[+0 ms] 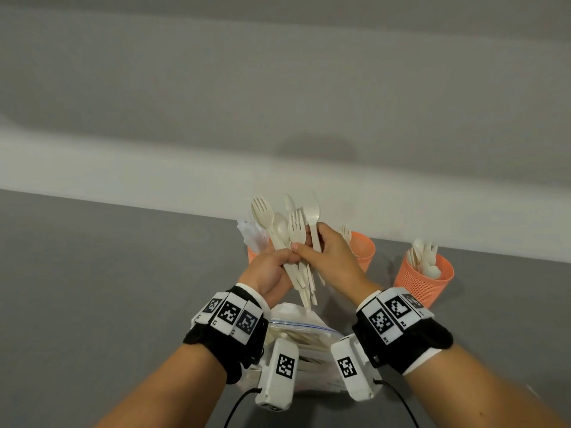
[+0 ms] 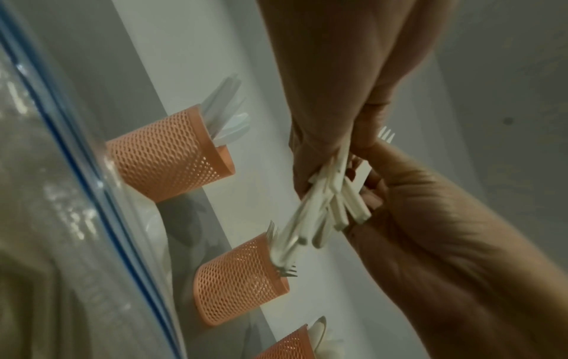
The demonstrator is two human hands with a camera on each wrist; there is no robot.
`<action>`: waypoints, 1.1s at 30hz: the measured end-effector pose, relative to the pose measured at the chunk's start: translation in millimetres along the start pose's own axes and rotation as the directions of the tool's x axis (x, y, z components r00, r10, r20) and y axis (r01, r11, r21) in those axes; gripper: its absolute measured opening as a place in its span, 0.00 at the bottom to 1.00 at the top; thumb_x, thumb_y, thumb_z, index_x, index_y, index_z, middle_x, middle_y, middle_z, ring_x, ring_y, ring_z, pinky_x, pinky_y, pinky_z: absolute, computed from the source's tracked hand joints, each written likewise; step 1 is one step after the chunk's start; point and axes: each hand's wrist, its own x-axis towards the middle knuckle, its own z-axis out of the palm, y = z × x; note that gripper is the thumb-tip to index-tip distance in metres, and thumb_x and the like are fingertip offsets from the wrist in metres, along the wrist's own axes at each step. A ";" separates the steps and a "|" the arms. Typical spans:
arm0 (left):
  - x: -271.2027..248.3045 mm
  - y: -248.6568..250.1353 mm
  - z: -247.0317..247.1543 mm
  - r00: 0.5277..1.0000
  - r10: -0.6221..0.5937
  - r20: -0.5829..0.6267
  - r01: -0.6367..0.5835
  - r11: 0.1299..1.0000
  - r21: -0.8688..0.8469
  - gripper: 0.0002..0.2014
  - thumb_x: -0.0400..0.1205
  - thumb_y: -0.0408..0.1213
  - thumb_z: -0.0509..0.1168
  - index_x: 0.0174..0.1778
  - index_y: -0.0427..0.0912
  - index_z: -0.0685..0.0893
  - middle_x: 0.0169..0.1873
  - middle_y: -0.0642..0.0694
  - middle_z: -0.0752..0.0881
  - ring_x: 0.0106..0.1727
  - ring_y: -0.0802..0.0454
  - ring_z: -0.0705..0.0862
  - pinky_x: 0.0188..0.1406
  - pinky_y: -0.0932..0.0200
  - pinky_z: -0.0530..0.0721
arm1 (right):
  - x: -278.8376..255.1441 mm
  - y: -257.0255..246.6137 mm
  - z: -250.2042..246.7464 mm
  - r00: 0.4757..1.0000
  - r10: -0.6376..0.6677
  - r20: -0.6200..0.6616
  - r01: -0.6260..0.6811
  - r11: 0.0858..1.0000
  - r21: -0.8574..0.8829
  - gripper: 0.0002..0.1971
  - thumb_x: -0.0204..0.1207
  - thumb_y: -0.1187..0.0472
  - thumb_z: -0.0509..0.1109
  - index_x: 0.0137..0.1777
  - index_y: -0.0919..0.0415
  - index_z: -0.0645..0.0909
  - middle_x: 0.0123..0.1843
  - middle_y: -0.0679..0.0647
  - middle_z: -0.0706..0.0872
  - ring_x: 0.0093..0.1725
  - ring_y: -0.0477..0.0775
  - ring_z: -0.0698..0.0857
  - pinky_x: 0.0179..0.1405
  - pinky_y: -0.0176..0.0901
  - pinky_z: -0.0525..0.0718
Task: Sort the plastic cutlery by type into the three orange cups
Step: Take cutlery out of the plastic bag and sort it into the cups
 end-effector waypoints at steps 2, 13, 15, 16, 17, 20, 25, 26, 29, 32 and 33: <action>1.5 -1.7 0.6 1.000 0.006 -0.026 -0.006 1.000 -0.003 0.25 0.77 0.18 0.47 0.69 0.30 0.74 0.59 0.35 0.84 0.57 0.44 0.85 0.56 0.52 0.85 | -0.5 1.8 0.1 0.999 -0.015 -0.033 0.014 1.000 -0.024 0.08 0.73 0.63 0.71 0.48 0.60 0.76 0.37 0.49 0.80 0.35 0.43 0.79 0.34 0.24 0.77; 10.3 -7.3 1.7 0.975 0.052 -0.218 -0.015 0.985 0.170 0.18 0.85 0.27 0.53 0.71 0.33 0.73 0.63 0.31 0.81 0.64 0.37 0.81 0.65 0.41 0.78 | -1.1 13.0 9.0 0.998 -0.006 -0.055 0.007 1.000 0.027 0.03 0.77 0.66 0.65 0.46 0.63 0.80 0.36 0.52 0.83 0.36 0.48 0.81 0.33 0.28 0.77; 10.8 -6.9 1.9 0.971 0.057 -0.232 -0.013 0.982 0.187 0.17 0.85 0.27 0.54 0.71 0.34 0.73 0.63 0.31 0.81 0.63 0.36 0.81 0.63 0.42 0.78 | -0.6 13.0 7.8 0.999 0.025 -0.034 -0.023 0.998 0.061 0.06 0.78 0.66 0.64 0.49 0.65 0.82 0.38 0.54 0.85 0.40 0.50 0.83 0.39 0.36 0.81; 11.3 -6.7 1.9 0.970 0.062 -0.237 -0.016 0.981 0.195 0.17 0.85 0.28 0.54 0.71 0.34 0.73 0.63 0.31 0.81 0.63 0.36 0.81 0.62 0.42 0.79 | -0.6 12.9 7.3 0.999 0.040 -0.022 -0.038 0.996 0.084 0.07 0.79 0.65 0.64 0.51 0.65 0.82 0.40 0.55 0.85 0.42 0.51 0.84 0.43 0.41 0.82; 11.4 -6.2 2.6 0.969 0.069 -0.236 -0.021 0.979 0.203 0.17 0.85 0.28 0.55 0.70 0.35 0.74 0.62 0.31 0.82 0.63 0.36 0.82 0.61 0.42 0.80 | -1.4 12.0 6.9 0.999 0.050 -0.007 -0.049 0.993 0.112 0.07 0.80 0.65 0.63 0.53 0.63 0.82 0.42 0.54 0.86 0.45 0.52 0.85 0.46 0.44 0.83; 12.2 -5.5 3.8 0.970 0.097 -0.223 -0.044 0.972 0.230 0.17 0.85 0.28 0.55 0.69 0.36 0.74 0.61 0.32 0.83 0.63 0.36 0.82 0.62 0.40 0.80 | -5.0 9.9 6.3 0.997 0.064 0.037 -0.070 0.971 0.226 0.10 0.81 0.65 0.60 0.54 0.52 0.81 0.49 0.52 0.88 0.53 0.52 0.87 0.54 0.47 0.84; 13.5 -6.9 4.4 0.972 0.116 -0.203 -0.061 0.964 0.259 0.18 0.84 0.28 0.57 0.70 0.39 0.73 0.63 0.34 0.83 0.63 0.38 0.83 0.64 0.38 0.79 | -6.3 9.6 8.2 0.997 0.082 0.000 -0.077 0.939 0.336 0.11 0.83 0.61 0.59 0.57 0.54 0.82 0.54 0.49 0.89 0.54 0.44 0.88 0.53 0.34 0.85; 13.3 -7.7 4.4 0.973 0.117 -0.199 -0.062 0.963 0.264 0.19 0.83 0.28 0.59 0.71 0.39 0.73 0.62 0.35 0.83 0.63 0.40 0.84 0.63 0.40 0.81 | -5.8 10.3 8.9 0.996 0.089 -0.010 -0.080 0.931 0.356 0.12 0.83 0.60 0.59 0.60 0.58 0.82 0.54 0.51 0.89 0.55 0.45 0.88 0.53 0.34 0.86; 13.8 -10.3 4.7 0.971 0.125 -0.204 -0.074 0.967 0.243 0.20 0.82 0.26 0.60 0.71 0.37 0.72 0.62 0.34 0.83 0.62 0.41 0.84 0.62 0.44 0.82 | -4.5 12.1 9.2 0.993 0.112 -0.046 -0.085 0.915 0.395 0.11 0.83 0.59 0.60 0.56 0.57 0.83 0.53 0.54 0.90 0.54 0.50 0.89 0.51 0.37 0.87; 16.1 -11.6 2.8 0.966 0.120 -0.230 -0.063 0.968 0.242 0.15 0.83 0.28 0.59 0.66 0.38 0.76 0.58 0.34 0.85 0.58 0.39 0.86 0.61 0.40 0.82 | -4.3 11.8 6.7 0.993 0.097 -0.063 -0.067 0.926 0.371 0.10 0.84 0.61 0.58 0.49 0.53 0.82 0.41 0.45 0.90 0.43 0.41 0.89 0.42 0.32 0.85; 16.8 -10.8 2.2 0.966 0.109 -0.235 -0.053 0.971 0.235 0.12 0.84 0.29 0.58 0.62 0.39 0.79 0.53 0.34 0.87 0.55 0.38 0.87 0.60 0.39 0.82 | -5.0 10.5 5.5 0.993 0.100 -0.062 -0.072 0.931 0.358 0.11 0.84 0.61 0.57 0.47 0.53 0.81 0.34 0.42 0.88 0.36 0.38 0.87 0.39 0.32 0.84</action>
